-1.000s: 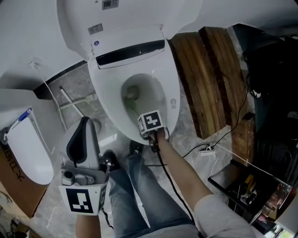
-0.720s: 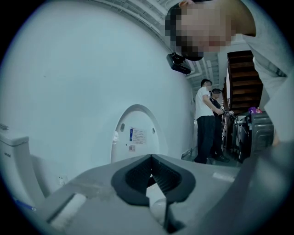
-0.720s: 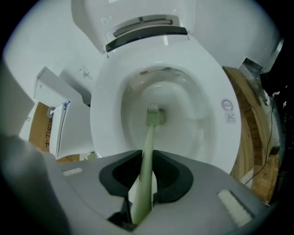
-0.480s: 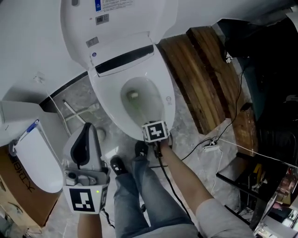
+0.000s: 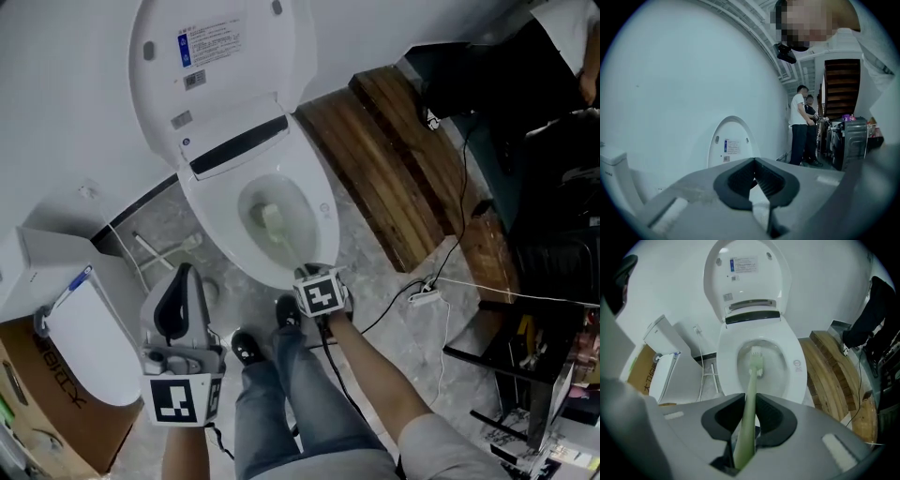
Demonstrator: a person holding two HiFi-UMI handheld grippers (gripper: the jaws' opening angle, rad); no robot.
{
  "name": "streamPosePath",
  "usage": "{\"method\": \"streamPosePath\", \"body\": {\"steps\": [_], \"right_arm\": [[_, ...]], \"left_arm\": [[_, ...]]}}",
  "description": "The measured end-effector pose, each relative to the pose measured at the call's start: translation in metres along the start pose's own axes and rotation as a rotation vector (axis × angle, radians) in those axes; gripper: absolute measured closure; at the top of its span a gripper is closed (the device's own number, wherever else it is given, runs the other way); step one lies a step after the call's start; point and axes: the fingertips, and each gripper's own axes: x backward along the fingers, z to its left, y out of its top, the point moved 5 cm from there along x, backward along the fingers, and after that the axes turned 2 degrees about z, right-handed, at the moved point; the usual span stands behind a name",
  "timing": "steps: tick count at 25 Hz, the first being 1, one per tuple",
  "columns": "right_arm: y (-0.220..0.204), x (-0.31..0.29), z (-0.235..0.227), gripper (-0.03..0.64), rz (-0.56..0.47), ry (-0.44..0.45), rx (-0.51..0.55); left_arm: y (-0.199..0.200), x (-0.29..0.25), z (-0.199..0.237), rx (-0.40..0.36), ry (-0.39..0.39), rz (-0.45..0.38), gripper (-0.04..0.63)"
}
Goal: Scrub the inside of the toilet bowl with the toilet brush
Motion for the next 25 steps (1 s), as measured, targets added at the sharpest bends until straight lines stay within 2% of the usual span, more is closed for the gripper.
{"method": "streamPosePath", "body": {"steps": [8, 14, 25], "right_arm": [[-0.002, 0.061, 0.01, 0.54, -0.103, 0.001, -0.033], [0.004, 0.11, 0.019, 0.54, -0.196, -0.019, 0.004], [0.026, 0.199, 0.038, 0.54, -0.391, -0.017, 0.016]], "left_arm": [[0.03, 0.015, -0.011, -0.015, -0.043, 0.004, 0.591], [0.058, 0.021, -0.019, -0.021, -0.077, -0.005, 0.591], [0.108, 0.034, -0.019, -0.038, -0.076, -0.047, 0.591]]}}
